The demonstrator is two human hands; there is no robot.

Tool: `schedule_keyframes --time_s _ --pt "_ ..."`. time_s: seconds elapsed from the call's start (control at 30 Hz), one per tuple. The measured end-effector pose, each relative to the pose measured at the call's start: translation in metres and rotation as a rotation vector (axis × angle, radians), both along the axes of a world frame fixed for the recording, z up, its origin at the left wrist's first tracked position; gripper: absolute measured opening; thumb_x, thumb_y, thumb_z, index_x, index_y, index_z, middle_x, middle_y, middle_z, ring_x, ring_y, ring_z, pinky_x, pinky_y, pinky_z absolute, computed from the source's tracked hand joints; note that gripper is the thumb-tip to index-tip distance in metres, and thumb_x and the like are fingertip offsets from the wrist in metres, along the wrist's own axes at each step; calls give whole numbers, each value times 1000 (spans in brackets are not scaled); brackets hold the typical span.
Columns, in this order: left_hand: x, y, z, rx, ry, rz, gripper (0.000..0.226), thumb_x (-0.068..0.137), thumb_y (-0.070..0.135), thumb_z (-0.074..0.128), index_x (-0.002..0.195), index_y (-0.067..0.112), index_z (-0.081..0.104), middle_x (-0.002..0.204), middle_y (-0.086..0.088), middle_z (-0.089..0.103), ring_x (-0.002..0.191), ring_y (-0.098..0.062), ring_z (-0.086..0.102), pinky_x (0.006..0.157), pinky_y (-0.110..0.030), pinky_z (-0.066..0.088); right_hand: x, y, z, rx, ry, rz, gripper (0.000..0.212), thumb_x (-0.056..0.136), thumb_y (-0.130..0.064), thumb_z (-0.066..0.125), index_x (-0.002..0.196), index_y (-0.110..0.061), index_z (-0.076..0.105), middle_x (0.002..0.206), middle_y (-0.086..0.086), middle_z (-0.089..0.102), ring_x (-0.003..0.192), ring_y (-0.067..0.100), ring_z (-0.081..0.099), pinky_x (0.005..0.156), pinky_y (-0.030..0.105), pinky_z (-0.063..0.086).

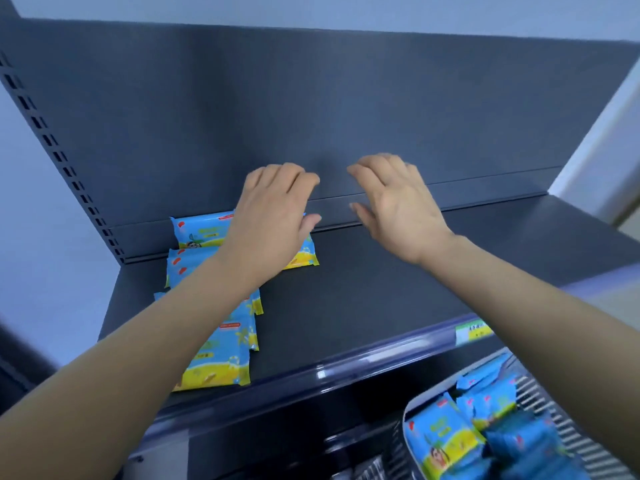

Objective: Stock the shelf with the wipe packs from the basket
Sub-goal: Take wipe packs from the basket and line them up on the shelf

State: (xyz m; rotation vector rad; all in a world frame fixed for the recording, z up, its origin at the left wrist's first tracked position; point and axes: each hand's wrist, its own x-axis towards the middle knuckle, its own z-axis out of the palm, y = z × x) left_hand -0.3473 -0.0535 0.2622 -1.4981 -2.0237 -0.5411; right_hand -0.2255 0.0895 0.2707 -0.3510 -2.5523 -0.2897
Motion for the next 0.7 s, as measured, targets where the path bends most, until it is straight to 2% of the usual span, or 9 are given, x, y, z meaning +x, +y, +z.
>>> schedule_keyframes --time_s 0.23,0.47,0.7 --pt "59 7 9 53 -5 -134 40 75 20 73 108 5 59 105 -13 59 100 -36 54 89 -32 25 66 -1 5 51 -25 -97 42 83 -13 63 122 2 55 123 19 55 115 38 50 91 45 39" --pt "135 50 -33 -84 -105 -261 41 80 25 69 116 9 56 111 -9 56 106 -30 51 93 -32 26 151 43 -34 -20 -160 -225 43 83 -15 65 122 1 55 122 20 56 112 38 51 90 44 38" --pt "217 94 -100 -231 -219 -233 39 84 28 63 119 13 54 114 -5 55 109 -24 48 95 -31 25 231 93 -101 -77 -433 -54 42 89 -17 55 129 -3 51 134 15 49 124 31 44 96 41 31"
